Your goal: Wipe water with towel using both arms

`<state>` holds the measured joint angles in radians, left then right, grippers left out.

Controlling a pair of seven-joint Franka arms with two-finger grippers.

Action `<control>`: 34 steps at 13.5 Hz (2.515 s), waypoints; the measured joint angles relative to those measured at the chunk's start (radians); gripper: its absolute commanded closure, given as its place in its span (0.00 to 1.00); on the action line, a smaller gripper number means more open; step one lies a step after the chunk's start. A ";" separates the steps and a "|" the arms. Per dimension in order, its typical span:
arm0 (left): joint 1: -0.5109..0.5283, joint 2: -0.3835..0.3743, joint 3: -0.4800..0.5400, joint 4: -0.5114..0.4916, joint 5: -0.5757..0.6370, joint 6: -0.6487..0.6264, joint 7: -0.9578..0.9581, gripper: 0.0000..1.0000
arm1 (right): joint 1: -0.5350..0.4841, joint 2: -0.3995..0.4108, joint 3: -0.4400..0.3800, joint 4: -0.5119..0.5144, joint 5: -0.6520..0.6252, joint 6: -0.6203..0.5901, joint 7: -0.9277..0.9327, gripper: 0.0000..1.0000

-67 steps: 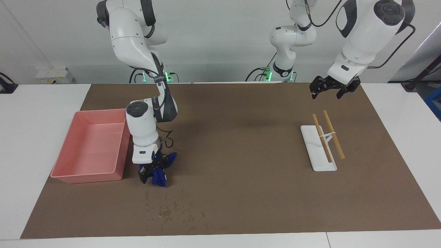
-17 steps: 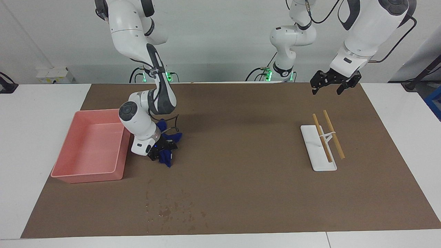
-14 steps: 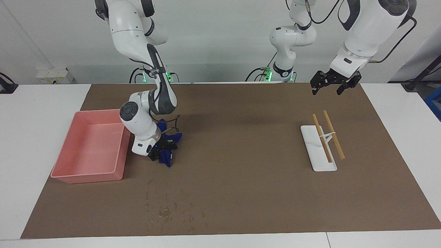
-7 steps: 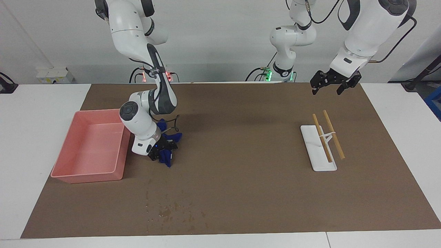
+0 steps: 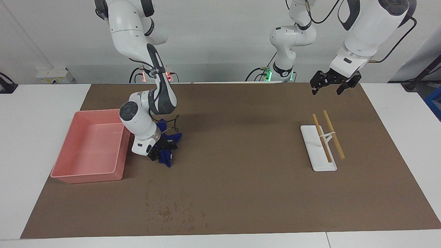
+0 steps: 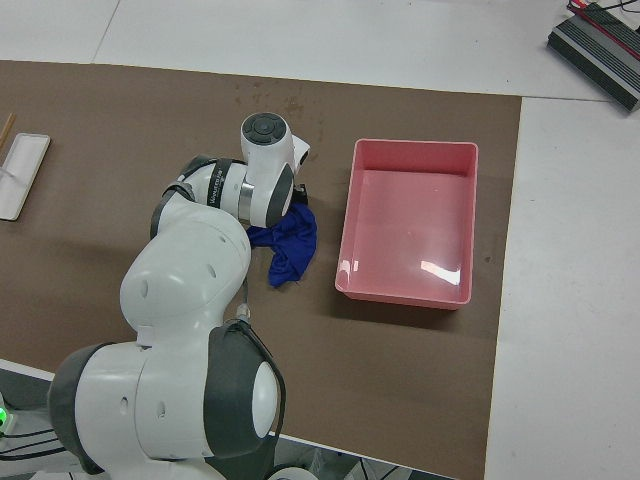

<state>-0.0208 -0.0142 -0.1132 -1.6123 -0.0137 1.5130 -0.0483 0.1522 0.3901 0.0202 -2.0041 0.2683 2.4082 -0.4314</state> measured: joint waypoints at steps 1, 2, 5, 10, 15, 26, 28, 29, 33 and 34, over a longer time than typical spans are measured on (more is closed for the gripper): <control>0.000 0.000 0.000 0.000 0.000 0.000 0.000 0.00 | 0.000 0.000 0.000 0.000 0.000 0.000 0.000 1.00; 0.000 0.000 0.000 0.000 0.000 0.000 0.000 0.00 | 0.000 0.000 0.000 0.000 0.000 0.000 0.000 1.00; 0.000 0.000 0.000 0.000 0.000 0.000 0.000 0.00 | 0.034 -0.066 -0.055 0.116 -0.176 -0.253 -0.046 1.00; 0.000 0.000 0.000 0.000 0.000 0.000 0.000 0.00 | 0.040 -0.186 -0.073 0.146 -0.204 -0.376 -0.065 1.00; 0.000 0.000 0.000 0.000 0.000 0.000 0.000 0.00 | 0.041 -0.162 -0.073 0.145 -0.204 -0.368 -0.065 1.00; 0.000 0.000 0.000 0.000 0.000 0.000 0.000 0.00 | 0.043 -0.138 -0.073 0.118 -0.204 -0.236 -0.065 1.00; 0.000 0.000 0.000 0.000 0.000 0.000 0.000 0.00 | 0.044 -0.114 -0.072 0.112 -0.204 -0.178 -0.065 1.00; 0.000 0.000 0.000 0.000 0.000 0.000 0.000 0.00 | 0.045 -0.101 -0.072 0.111 -0.204 -0.148 -0.065 1.00; 0.000 0.000 0.000 0.000 0.000 0.000 0.000 0.00 | 0.044 -0.039 -0.074 0.129 -0.206 -0.017 -0.065 1.00; 0.000 0.000 0.000 0.000 0.000 0.000 0.000 0.00 | 0.040 -0.011 -0.075 0.159 -0.210 0.001 -0.065 1.00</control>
<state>-0.0208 -0.0142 -0.1132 -1.6123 -0.0137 1.5130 -0.0484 0.1923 0.3786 -0.0544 -1.8453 0.0579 2.4087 -0.4968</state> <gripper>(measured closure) 0.000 1.000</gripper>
